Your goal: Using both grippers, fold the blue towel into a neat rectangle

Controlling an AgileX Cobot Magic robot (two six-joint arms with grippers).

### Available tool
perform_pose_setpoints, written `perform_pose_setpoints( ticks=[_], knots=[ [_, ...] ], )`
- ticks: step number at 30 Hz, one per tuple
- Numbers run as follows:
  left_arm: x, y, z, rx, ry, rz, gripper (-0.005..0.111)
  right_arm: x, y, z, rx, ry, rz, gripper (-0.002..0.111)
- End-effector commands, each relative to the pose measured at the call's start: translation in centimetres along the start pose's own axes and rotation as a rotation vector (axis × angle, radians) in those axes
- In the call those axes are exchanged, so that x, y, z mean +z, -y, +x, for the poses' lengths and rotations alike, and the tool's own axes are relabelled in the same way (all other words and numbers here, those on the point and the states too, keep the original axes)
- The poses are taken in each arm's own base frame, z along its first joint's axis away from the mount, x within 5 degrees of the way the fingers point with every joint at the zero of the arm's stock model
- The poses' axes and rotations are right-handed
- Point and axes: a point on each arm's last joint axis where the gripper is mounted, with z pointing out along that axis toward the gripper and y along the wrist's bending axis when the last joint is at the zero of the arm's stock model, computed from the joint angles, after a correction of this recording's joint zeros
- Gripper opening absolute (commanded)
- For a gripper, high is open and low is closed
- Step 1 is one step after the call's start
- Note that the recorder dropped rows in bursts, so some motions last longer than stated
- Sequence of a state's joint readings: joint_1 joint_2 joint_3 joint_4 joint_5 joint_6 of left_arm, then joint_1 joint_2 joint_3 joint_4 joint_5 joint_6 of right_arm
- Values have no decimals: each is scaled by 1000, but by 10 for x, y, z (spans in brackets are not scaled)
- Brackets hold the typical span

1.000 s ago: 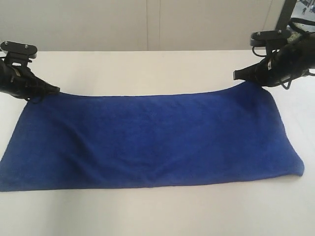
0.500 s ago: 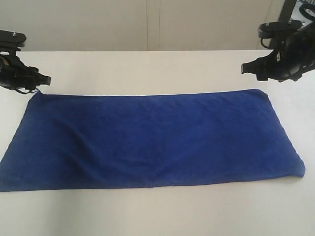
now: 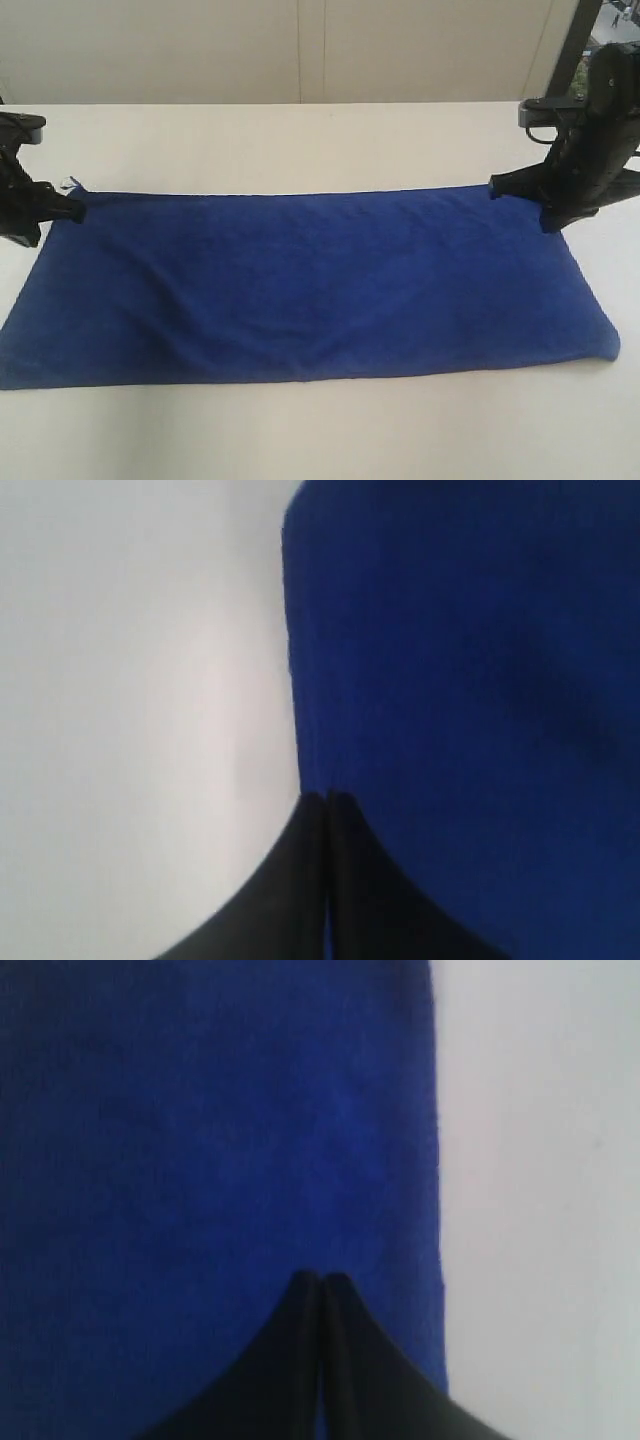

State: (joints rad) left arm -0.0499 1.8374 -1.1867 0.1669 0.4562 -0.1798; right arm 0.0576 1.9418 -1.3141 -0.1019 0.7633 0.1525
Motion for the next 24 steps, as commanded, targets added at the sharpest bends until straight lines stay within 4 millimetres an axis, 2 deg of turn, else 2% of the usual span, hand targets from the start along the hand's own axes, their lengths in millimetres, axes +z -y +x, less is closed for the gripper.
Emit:
perform_pose_setpoints(
  ticks=[1, 3, 5, 7, 11, 16, 24],
  knots=[
    [-15, 10, 17, 51, -123, 36, 0, -9, 2, 14, -31, -119, -15, 0],
    [-25, 17, 24, 70, -111, 49, 0, -14, 3, 23, -31, -135, -13, 0],
    [-38, 24, 35, 68, -74, 69, 0, -25, 5, 41, -31, -137, -14, 0],
    [-38, 24, 44, 56, -42, 78, 0, -31, 6, 58, -32, -113, -17, 0],
    [-20, 28, 61, 23, -31, 99, 0, -13, 7, 86, -38, -151, -18, 0],
    [-13, 28, 66, 20, -13, 99, 0, 14, 6, 102, -33, -220, -16, 0],
    [-10, 28, 67, 20, -29, 99, 0, 23, 8, 115, -44, -363, 7, 0]
  ],
)
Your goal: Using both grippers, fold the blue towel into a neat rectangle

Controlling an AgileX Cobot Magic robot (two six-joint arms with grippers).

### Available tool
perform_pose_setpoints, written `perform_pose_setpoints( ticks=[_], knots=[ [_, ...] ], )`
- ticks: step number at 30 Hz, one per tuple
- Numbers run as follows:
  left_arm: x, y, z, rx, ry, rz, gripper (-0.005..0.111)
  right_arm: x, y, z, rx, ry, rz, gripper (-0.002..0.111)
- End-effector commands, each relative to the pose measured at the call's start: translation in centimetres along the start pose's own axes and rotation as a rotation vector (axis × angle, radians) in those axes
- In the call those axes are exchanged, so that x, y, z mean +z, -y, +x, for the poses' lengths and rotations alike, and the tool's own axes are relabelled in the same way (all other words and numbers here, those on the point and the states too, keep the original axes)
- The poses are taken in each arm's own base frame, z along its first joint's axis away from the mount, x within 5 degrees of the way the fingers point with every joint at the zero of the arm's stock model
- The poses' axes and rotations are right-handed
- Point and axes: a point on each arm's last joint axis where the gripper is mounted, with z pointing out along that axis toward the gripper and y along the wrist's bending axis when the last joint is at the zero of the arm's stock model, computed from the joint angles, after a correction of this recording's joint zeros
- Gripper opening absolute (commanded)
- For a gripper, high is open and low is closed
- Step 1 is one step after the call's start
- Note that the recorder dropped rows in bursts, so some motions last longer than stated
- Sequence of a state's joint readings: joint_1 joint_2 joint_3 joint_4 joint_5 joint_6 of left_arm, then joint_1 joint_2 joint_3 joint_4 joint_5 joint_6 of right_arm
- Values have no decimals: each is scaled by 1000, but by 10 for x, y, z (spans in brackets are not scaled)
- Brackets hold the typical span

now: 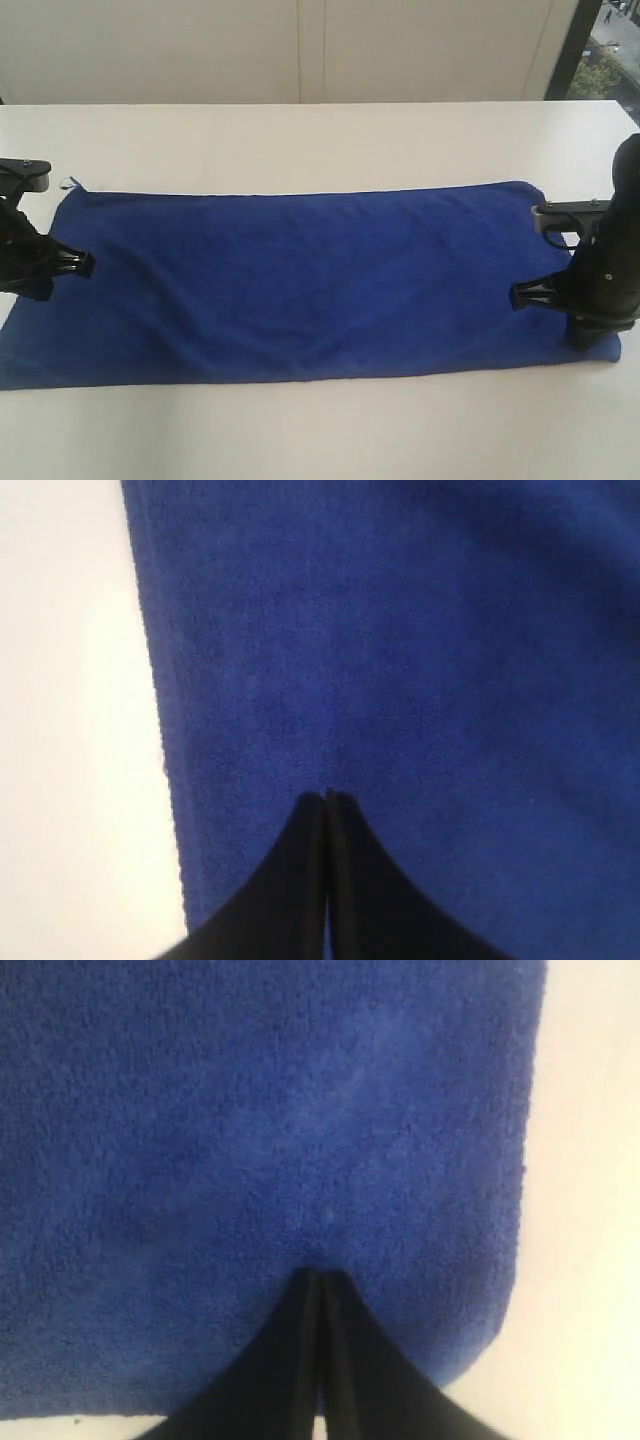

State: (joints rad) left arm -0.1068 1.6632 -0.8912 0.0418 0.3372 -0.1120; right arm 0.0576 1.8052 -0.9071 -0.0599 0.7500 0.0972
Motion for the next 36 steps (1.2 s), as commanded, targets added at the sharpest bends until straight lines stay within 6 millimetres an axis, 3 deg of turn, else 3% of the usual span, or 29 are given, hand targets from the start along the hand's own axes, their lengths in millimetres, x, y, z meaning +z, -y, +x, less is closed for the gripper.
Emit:
perform_pose_setpoints(
  ticks=[1, 6, 13, 22, 28, 36],
  knots=[
    [3, 2, 4, -1, -29, 8, 0, 9, 4, 10, -1, -117, 28, 0],
    [3, 2, 5, 4, -31, 8, 0, 9, 8, 14, 13, -159, 71, 0],
    [3, 2, 4, 11, -31, 8, 0, 8, 7, 8, 19, -88, 58, 0],
    [-13, 6, 2, 16, -41, 38, 0, -38, 3, -6, 76, 194, -20, 0],
    [-9, 25, 15, 111, -125, 79, 0, -52, 2, -7, 86, 266, -39, 0],
    [10, 22, 39, 167, -222, 62, 0, -52, 2, -8, 86, 274, -40, 0]
  ],
)
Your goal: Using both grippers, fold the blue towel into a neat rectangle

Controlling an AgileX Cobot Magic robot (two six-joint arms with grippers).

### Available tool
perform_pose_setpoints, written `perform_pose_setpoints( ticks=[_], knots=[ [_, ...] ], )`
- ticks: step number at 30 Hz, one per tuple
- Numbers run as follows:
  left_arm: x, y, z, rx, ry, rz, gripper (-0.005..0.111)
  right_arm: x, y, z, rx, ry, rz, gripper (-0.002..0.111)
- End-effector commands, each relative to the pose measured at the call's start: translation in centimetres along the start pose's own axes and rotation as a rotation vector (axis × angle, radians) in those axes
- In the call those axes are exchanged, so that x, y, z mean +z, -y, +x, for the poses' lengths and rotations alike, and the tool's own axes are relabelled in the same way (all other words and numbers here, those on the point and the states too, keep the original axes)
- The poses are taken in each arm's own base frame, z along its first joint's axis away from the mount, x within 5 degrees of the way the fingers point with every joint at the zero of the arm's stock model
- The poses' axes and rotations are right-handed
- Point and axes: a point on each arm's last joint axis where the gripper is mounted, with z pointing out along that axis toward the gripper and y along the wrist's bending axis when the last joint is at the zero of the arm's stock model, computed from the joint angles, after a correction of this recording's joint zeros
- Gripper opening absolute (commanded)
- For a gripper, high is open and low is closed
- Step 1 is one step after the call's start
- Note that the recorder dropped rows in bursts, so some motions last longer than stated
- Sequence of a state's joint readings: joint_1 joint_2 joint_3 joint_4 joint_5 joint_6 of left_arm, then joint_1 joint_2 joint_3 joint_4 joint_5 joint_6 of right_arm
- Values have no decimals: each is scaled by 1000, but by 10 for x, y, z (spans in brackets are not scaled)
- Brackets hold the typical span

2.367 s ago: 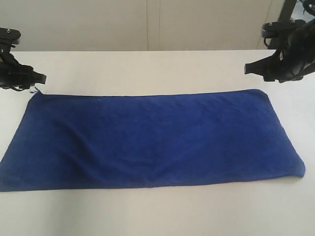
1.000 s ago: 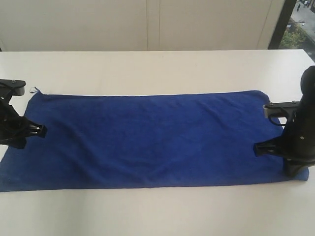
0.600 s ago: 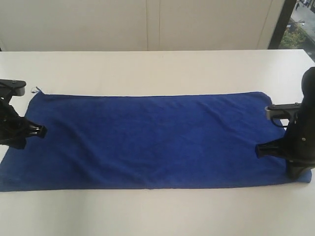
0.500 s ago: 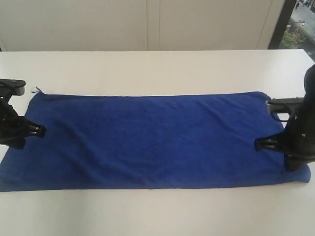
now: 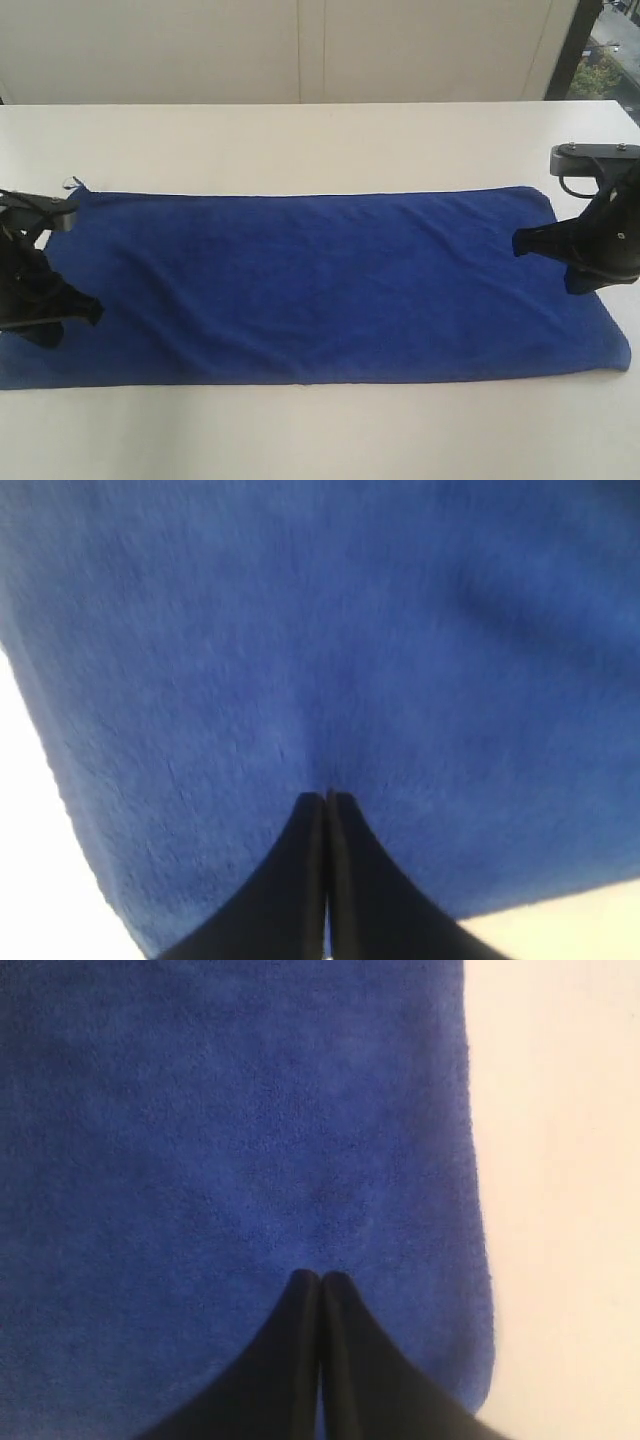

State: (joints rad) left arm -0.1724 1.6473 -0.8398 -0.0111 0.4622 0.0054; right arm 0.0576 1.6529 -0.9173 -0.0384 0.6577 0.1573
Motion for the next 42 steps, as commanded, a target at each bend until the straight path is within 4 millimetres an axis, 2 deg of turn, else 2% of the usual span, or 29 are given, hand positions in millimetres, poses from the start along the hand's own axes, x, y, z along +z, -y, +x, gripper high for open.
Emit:
perform_pose_setpoints(
  ticks=[1, 9, 30, 37, 42],
  knots=[
    [14, 1, 14, 39, -76, 6, 0, -3, 2, -2, 5, 23, 0, 0],
    [25, 1, 19, 139, -140, 18, 0, -3, 2, -2, 3, 23, 0, 0],
    [22, -2, 28, 185, -252, -1, 0, -3, 2, -3, 2, 29, -1, 0],
    [22, -3, 28, 200, -253, -12, 0, -3, 2, -3, 2, 29, -1, 0],
    [19, -3, 18, 190, -177, -17, 0, -3, 2, -3, 2, 31, -1, 0]
  ],
)
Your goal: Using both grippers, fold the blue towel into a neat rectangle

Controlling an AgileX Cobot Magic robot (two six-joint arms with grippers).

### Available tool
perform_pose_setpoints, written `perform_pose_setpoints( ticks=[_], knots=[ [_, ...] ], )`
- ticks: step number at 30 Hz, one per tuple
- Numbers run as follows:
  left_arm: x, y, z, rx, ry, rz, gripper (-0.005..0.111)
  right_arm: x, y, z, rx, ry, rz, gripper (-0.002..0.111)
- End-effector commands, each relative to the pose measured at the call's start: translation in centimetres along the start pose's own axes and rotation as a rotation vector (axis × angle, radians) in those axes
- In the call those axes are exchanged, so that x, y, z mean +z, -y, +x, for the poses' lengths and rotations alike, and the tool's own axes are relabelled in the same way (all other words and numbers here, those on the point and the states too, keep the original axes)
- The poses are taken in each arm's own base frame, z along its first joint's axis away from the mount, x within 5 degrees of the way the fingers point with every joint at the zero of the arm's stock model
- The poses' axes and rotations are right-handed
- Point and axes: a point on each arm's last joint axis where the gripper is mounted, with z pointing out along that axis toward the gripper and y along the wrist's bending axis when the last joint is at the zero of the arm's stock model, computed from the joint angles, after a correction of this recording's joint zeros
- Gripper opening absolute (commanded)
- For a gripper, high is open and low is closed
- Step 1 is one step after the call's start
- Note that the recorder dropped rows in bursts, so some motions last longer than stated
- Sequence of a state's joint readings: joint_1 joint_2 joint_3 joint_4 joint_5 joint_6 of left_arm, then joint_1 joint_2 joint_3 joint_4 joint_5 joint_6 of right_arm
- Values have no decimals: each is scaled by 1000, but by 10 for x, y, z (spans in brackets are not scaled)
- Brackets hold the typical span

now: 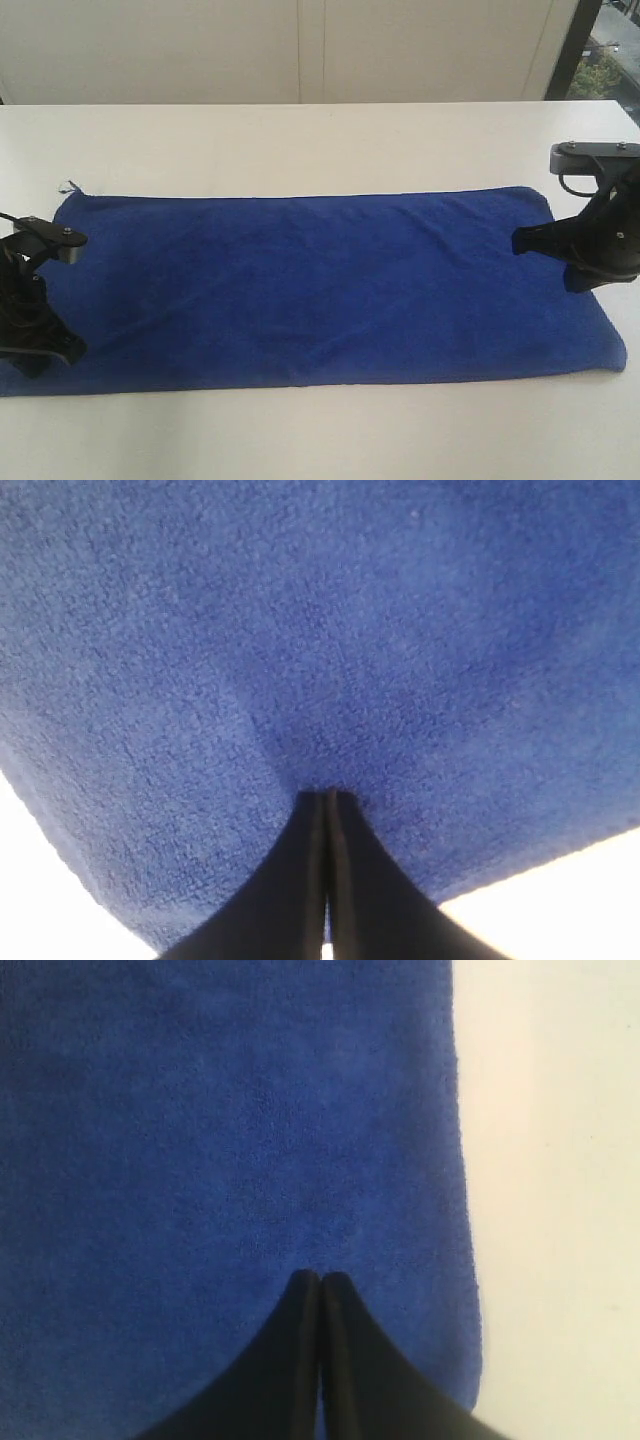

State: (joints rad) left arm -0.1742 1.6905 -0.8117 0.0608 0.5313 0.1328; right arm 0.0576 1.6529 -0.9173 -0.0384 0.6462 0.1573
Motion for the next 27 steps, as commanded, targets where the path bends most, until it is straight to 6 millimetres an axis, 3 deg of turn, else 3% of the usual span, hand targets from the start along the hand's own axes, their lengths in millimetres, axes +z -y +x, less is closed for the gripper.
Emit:
perform_pose_setpoints(
  ticks=[1, 6, 9, 11, 14, 16, 18, 23, 27],
  knots=[
    [-5, 1, -4, -17, 15, 12, 0, -3, 1, -2, 9, 19, -5, 0],
    [-50, -1, -13, -27, 190, -27, 0, -27, 1, -18, 18, 83, -11, 0],
    [-89, 2, 1, -239, 308, -2, 0, -38, 4, -36, 4, 119, -22, 0],
    [-112, -6, 21, -310, 327, -9, 0, -30, 15, -44, 4, 94, -108, 0],
    [-135, -23, 52, -441, 376, 43, 0, 3, 42, -48, -6, 11, -187, 0],
    [-145, -15, 59, -388, 414, 202, 0, 20, 45, -51, 3, 7, -175, 0],
    [-150, -10, 62, -327, 429, 246, 0, 32, 44, -54, 0, 32, -158, 4],
    [-151, -10, 63, -327, 437, 238, 0, 45, 45, -57, -58, 53, -107, 44],
    [-151, -12, 61, -332, 458, 224, 0, 57, 36, -59, -89, 70, -97, 45]
  ],
)
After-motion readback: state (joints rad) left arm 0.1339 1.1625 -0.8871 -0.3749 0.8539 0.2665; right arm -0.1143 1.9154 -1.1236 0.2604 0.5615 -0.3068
